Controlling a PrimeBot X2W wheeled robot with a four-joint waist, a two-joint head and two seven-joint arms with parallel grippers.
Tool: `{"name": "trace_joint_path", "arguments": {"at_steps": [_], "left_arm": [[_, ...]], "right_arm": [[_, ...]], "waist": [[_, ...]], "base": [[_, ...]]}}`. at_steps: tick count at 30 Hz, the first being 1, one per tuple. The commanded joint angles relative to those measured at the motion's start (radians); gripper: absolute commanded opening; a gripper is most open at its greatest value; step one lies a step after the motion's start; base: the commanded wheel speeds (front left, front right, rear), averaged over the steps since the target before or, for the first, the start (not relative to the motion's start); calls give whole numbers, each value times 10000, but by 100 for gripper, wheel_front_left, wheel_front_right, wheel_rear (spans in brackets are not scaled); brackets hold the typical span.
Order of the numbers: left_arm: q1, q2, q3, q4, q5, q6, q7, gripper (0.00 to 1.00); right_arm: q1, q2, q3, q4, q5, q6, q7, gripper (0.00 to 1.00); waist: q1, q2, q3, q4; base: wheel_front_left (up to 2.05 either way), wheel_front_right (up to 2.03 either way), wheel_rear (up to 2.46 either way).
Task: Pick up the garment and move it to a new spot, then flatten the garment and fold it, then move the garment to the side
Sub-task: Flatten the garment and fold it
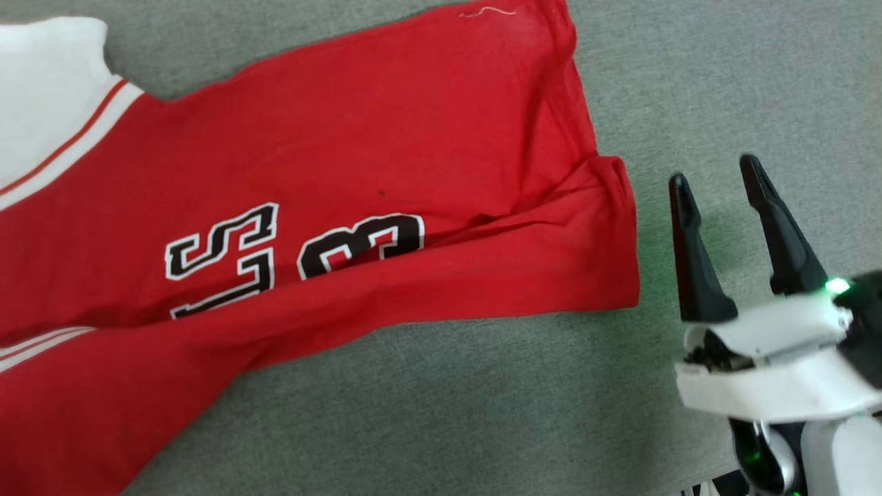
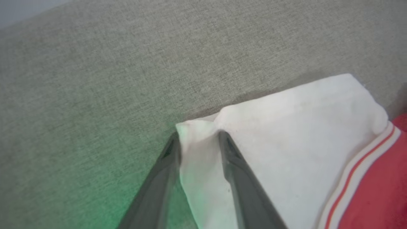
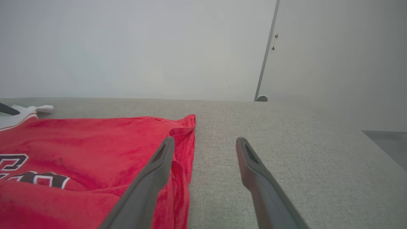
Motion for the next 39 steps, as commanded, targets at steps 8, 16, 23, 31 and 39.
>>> {"name": "trace_joint_path", "arguments": {"at_steps": [8, 16, 23, 31, 39], "left_arm": [[-42, -532, -546, -238, -427, 0, -237, 0], [-355, -866, -828, -553, -506, 0, -597, 0], [-601, -1148, -1244, -816, -626, 1, -900, 0], [-841, -1471, -1628, -1075, -862, 1, -1367, 0], [-814, -1886, -1624, -1118, -1026, 1, -3078, 0]], "right_arm": [[-3091, 27, -280, 490, -138, -1, 4030, 100], [-6372, 26, -1179, 2434, 390, -1, 8284, 100], [-7865, 29, -1380, 4169, 628, -1, 11129, 100], [-8105, 91, -1352, 4815, 552, 1, 12398, 86], [-7697, 8, -1264, 4281, 49, 1, 11023, 0]], "waist": [[0, 0, 217, 623], [0, 0, 521, 1310], [0, 0, 649, 1830], [0, 0, 640, 2218], [0, 0, 10, 2851]], "base": [[0, 0, 0], [0, 0, 0], [0, 0, 0], [0, 0, 0], [0, 0, 0]]}}
